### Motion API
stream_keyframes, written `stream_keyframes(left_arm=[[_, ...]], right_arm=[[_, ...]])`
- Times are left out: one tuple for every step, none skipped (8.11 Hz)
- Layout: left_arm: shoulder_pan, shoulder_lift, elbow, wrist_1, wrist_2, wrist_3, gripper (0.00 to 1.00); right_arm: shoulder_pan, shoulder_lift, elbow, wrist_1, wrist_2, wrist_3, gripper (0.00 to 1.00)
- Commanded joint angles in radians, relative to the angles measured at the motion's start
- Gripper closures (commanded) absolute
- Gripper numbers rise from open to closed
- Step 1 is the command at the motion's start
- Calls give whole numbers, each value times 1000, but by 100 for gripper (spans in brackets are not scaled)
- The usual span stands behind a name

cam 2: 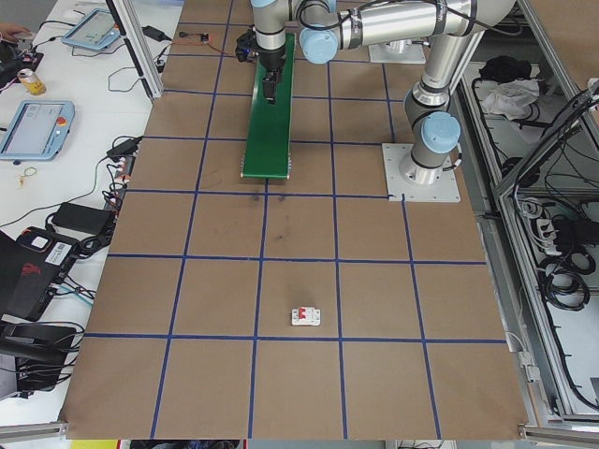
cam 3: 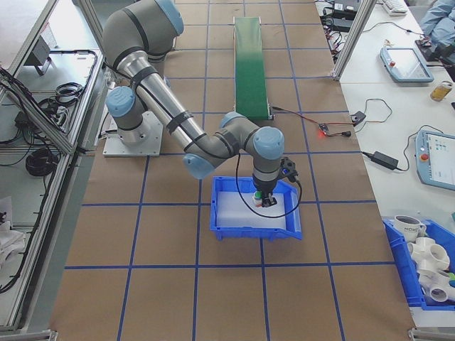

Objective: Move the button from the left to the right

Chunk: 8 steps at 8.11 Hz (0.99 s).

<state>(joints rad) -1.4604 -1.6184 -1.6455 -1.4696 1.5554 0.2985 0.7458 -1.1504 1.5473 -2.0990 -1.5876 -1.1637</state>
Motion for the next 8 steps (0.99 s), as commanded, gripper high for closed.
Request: stream_keyframes(left_arm=[[0,0,0,0,0,1,0],[0,0,0,0,0,1,0],[0,0,0,0,0,1,0],[0,0,0,0,0,1,0],[0,0,0,0,0,1,0],[0,0,0,0,0,1,0],[0,0,0,0,0,1,0],[0,0,0,0,0,1,0]], right_arm=[[-16,101,23,-42,17,-27,54],[-16,119,33,-49,15,-25,51],[-16,135,43,-87,9,-27,36],[-16,136,53,-93,5,-27,27],[-16,130,54,-93,5,-27,15],[-16,129,54,-93,8,-27,10],[-16,126,54,-93,9,-27,6],[-16,120,54,-93,5,-27,5]])
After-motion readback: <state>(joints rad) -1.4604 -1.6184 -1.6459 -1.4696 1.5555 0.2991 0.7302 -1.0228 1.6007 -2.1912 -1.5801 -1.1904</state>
